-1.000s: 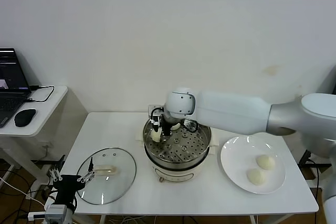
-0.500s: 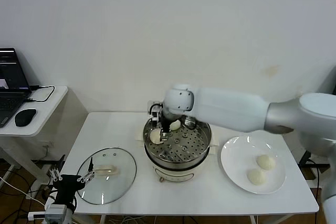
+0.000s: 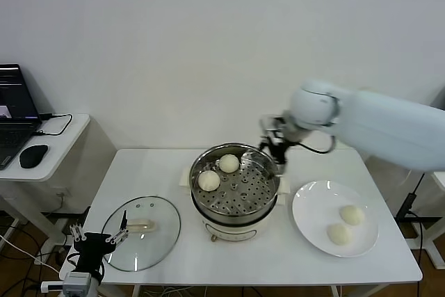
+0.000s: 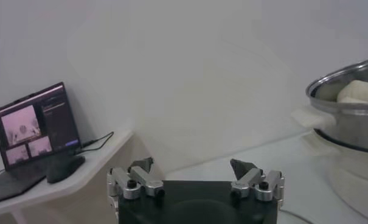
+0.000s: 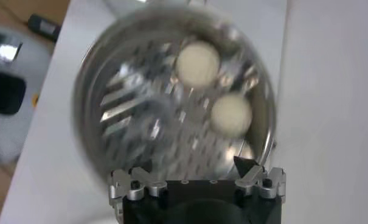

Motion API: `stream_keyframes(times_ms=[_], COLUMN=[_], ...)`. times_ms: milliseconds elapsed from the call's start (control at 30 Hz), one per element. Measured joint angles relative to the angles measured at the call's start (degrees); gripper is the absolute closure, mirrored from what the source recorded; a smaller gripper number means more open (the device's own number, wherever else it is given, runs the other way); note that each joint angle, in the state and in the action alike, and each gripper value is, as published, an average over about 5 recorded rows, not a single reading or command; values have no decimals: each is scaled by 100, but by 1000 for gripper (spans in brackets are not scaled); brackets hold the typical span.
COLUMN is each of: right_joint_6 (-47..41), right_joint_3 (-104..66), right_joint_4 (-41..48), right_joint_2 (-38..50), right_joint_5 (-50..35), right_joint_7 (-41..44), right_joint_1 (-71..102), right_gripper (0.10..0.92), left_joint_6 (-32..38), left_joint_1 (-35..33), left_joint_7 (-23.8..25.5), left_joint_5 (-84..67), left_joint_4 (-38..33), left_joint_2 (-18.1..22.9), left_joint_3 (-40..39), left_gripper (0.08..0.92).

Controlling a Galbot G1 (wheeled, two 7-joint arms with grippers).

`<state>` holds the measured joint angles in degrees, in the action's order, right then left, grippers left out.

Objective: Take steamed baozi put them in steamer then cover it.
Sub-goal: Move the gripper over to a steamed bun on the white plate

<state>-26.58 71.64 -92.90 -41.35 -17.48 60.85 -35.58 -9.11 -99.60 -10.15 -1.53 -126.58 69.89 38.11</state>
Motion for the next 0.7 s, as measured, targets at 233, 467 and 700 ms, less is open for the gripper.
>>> stream_keyframes(times_ms=[233, 467, 700], right_joint_6=[574, 888, 1042], right_joint_3=[-321, -1307, -2476], right_joint_4=[-379, -495, -463], right_joint_2=[1225, 2120, 2491], right_joint_5=[865, 1633, 2198], right_joint_7=[223, 218, 65], right_joint_1=[592, 2009, 3629], right_gripper=[203, 203, 203], left_joint_6=[-4, -11, -11], left_joint_1=[-30, -54, -106], left_joint_7=[-1, -3, -5], left_joint_5=[36, 53, 58], left_joint_4=[-5, 19, 21], left_joint_2=[3, 6, 25], left_joint_3=[-32, -9, 50], left_gripper=[177, 177, 177])
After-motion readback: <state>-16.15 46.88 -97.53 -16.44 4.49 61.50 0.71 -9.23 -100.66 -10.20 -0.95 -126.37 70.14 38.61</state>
